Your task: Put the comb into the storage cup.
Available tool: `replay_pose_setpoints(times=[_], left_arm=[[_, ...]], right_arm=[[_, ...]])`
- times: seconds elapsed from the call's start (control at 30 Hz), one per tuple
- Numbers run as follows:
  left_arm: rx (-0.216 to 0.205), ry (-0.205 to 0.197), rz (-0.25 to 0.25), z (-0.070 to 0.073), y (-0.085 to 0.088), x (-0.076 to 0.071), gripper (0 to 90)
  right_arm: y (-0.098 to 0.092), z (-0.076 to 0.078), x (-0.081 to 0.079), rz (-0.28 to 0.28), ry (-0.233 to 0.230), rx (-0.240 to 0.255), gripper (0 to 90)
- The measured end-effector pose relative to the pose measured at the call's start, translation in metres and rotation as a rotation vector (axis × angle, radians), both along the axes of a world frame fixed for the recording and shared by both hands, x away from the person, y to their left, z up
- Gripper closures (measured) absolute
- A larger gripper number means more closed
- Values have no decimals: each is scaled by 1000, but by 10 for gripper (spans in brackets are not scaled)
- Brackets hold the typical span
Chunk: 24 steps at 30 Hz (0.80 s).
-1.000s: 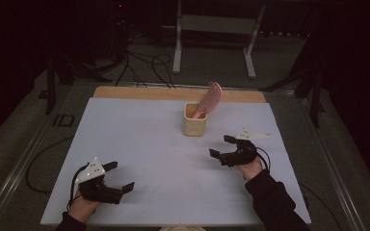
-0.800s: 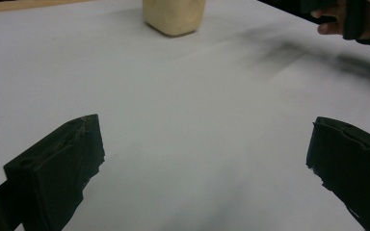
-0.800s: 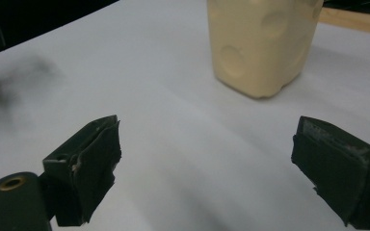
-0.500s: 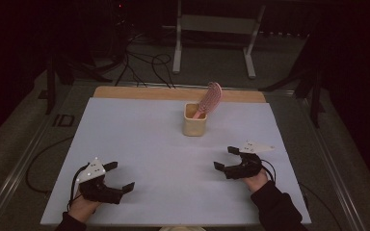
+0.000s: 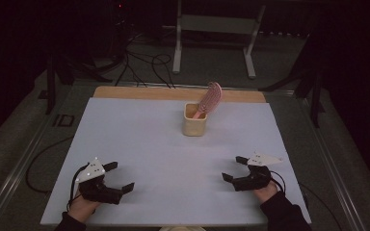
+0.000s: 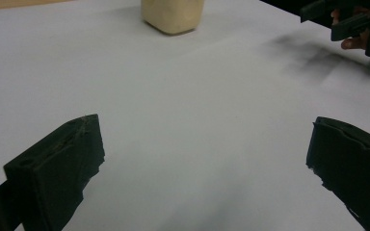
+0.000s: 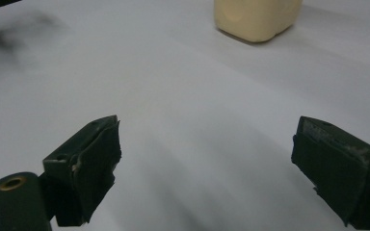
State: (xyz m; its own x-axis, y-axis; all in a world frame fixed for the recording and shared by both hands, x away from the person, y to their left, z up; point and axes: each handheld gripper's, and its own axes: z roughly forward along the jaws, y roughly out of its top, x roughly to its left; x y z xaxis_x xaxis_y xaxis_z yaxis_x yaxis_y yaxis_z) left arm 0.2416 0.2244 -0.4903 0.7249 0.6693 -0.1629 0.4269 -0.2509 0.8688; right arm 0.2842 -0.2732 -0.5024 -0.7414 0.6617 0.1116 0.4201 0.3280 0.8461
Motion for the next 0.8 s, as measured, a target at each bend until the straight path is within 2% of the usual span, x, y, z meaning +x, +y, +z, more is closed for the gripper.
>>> replay_pose_setpoints(times=[0.17, 0.37, 0.6, 0.8], left_arm=[[-3, 7, -2, -1, -1, 0, 1], [-1, 6, -6, -1, -1, 0, 2], [-1, 11, -10, -1, -2, 0, 2], [4, 11, -15, -2, -3, 1, 2]], right_arm=[[-8, -5, -7, -1, 7, -14, 98], [-17, -6, -13, -29, -1, -22, 98], [-16, -9, -11, -46, 8, -39, 99], [-13, -9, -11, -35, 0, -42, 98]])
